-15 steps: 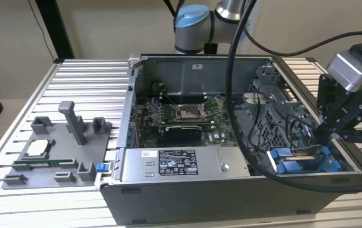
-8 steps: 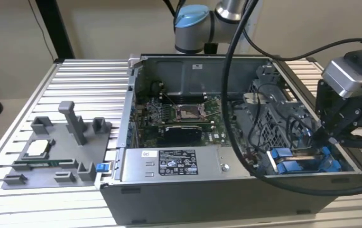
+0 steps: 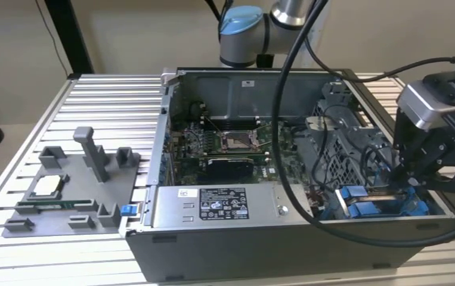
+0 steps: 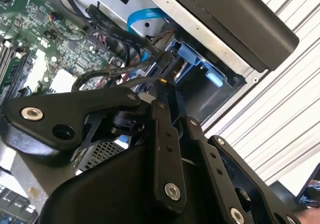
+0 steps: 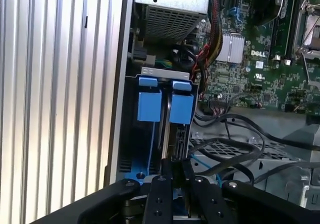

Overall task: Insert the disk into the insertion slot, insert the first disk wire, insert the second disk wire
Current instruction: 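Insert the first disk wire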

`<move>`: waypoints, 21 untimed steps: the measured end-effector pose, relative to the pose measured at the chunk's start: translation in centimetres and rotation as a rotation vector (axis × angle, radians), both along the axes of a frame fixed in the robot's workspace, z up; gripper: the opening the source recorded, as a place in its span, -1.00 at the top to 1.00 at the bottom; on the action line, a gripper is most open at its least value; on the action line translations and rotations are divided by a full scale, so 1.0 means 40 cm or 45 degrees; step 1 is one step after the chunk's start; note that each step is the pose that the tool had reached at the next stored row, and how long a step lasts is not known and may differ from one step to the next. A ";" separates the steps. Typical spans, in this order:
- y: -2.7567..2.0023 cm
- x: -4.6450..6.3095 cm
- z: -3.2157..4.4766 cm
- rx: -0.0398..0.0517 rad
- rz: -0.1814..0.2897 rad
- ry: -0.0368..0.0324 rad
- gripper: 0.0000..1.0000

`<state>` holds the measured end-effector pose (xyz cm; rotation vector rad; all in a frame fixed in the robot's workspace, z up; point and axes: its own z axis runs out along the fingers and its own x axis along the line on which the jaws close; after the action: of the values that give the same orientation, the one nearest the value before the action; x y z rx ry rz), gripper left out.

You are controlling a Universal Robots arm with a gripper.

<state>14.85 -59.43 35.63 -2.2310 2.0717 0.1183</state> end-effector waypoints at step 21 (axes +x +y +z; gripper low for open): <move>0.019 0.022 -0.029 0.000 -0.140 0.0303 1.00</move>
<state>15.75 -58.68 34.47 -2.1196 2.2010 0.1374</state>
